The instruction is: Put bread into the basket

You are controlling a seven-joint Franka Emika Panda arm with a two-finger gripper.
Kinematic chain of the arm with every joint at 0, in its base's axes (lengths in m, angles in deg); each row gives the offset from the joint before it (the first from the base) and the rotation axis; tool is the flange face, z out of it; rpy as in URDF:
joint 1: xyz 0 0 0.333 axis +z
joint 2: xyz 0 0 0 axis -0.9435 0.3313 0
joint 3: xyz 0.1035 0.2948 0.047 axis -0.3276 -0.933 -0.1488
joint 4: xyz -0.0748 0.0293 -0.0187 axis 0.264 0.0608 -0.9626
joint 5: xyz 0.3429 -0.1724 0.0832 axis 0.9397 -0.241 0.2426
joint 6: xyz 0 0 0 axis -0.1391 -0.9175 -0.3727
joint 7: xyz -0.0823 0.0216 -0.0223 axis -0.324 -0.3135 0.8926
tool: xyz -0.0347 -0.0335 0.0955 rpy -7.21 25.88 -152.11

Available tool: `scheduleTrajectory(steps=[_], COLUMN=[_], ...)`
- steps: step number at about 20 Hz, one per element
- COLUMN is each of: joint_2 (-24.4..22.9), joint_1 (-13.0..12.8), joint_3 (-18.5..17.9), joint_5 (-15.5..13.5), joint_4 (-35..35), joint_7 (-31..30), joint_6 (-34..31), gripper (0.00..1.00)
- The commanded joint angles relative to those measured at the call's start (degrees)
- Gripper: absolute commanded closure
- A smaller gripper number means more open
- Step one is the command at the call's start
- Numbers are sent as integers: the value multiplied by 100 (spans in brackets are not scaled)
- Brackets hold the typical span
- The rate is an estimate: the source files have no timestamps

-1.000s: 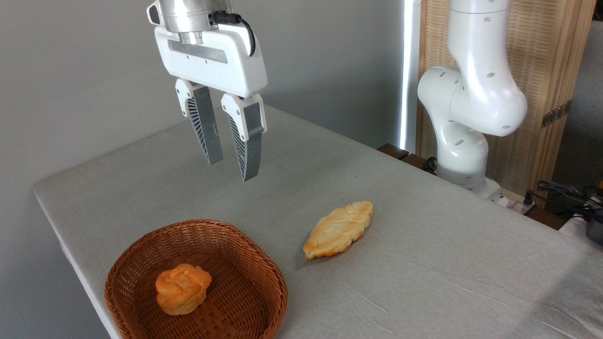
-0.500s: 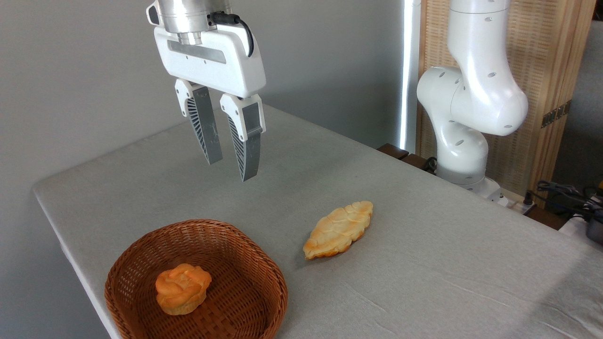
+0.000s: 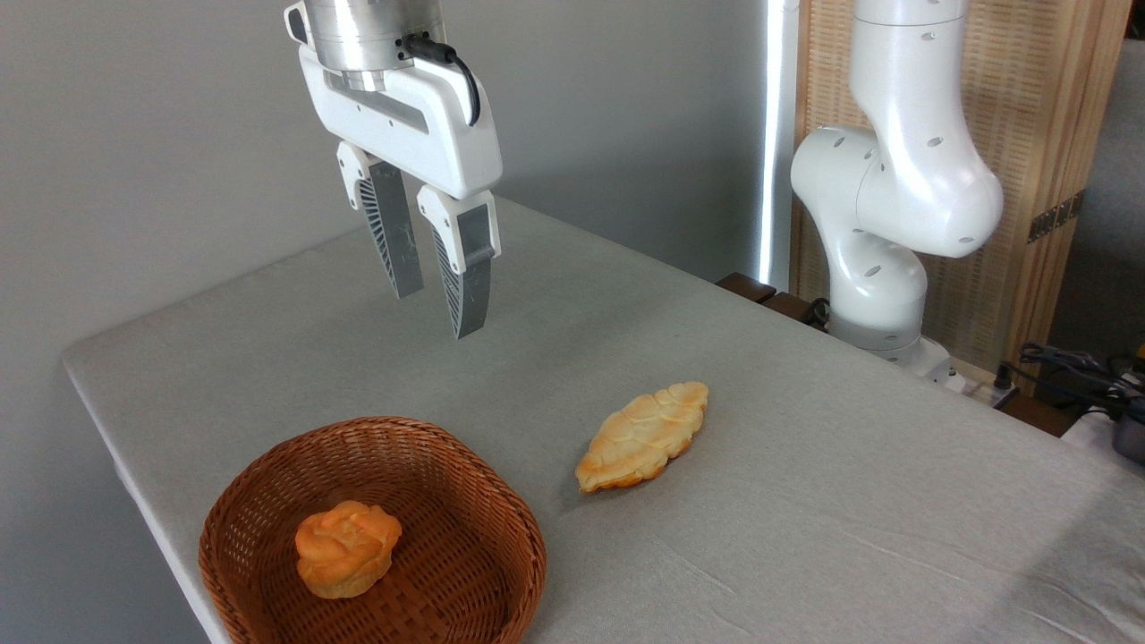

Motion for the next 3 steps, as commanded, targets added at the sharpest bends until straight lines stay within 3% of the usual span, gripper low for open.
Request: scheduleTrajectory(steps=[1,3], joint_2=[-26,-26], joint_1=[44,44], joint_3=[4,3], joint_5=[-113,-104], joint_4=[6,6], joint_7=[120,120], joint_6=[-110,-118], gripper=[0,0])
